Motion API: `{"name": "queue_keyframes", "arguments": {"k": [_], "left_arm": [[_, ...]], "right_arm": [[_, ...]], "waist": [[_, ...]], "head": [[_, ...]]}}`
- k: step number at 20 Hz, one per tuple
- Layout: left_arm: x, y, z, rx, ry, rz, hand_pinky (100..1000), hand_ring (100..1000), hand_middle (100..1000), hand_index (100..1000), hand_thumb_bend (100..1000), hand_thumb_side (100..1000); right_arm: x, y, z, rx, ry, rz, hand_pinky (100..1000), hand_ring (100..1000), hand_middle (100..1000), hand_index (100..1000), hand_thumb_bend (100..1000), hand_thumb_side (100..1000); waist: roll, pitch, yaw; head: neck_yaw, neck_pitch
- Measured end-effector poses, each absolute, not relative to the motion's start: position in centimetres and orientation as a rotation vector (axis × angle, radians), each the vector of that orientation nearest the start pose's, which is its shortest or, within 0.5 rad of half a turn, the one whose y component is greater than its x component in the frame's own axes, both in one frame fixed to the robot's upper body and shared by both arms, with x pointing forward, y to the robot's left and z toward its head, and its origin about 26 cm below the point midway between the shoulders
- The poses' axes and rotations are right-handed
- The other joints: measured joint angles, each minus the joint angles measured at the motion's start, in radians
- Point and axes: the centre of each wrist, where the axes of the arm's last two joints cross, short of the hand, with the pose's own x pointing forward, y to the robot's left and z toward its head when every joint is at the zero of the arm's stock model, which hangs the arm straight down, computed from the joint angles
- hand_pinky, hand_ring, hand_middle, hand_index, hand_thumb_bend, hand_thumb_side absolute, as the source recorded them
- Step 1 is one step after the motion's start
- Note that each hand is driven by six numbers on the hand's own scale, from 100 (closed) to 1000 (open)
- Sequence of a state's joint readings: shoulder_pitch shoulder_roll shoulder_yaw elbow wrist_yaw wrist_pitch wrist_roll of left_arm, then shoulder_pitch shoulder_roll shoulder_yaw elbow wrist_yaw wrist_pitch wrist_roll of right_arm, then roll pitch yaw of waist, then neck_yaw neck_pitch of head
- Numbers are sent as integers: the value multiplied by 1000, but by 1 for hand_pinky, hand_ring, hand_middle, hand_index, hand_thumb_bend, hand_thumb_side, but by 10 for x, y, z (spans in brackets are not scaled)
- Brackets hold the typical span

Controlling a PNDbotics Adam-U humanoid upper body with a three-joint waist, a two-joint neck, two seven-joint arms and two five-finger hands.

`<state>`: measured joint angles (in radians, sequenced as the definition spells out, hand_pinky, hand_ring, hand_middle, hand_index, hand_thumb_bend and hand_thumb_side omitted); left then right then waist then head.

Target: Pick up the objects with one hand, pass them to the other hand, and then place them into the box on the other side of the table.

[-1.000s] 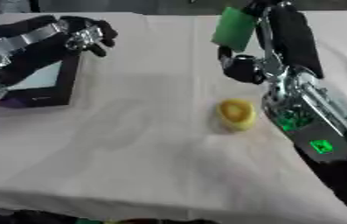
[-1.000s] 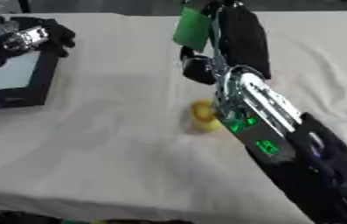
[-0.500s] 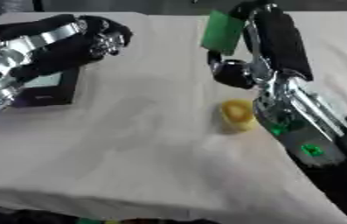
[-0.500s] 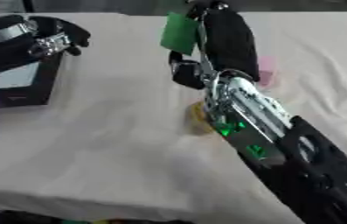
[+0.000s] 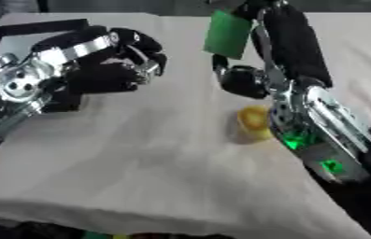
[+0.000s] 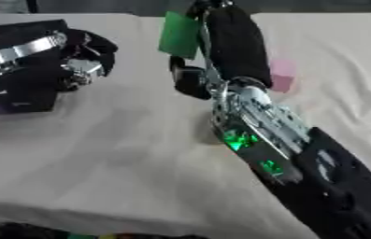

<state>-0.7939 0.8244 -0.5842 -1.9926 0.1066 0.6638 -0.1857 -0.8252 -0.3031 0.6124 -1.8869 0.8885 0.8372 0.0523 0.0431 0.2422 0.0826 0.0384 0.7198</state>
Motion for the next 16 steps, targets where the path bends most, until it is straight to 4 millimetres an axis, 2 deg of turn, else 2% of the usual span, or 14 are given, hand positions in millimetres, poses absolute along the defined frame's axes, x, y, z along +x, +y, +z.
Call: {"name": "queue_keyframes", "arguments": {"k": [9,16], "left_arm": [[297,170,280,348,-1597,-1282,1000,855,798,883,265,695],[295,161,280,380,-1624,-1289,1000,861,800,882,305,722]], "right_arm": [[289,-66,256,-1044,-1972,904,746,777,613,503,281,100],[285,-64,256,-1042,-2020,945,751,775,612,504,277,100]], "waist": [[0,0,1],[0,0,1]], "head": [[-2,0],[-1,0]]}}
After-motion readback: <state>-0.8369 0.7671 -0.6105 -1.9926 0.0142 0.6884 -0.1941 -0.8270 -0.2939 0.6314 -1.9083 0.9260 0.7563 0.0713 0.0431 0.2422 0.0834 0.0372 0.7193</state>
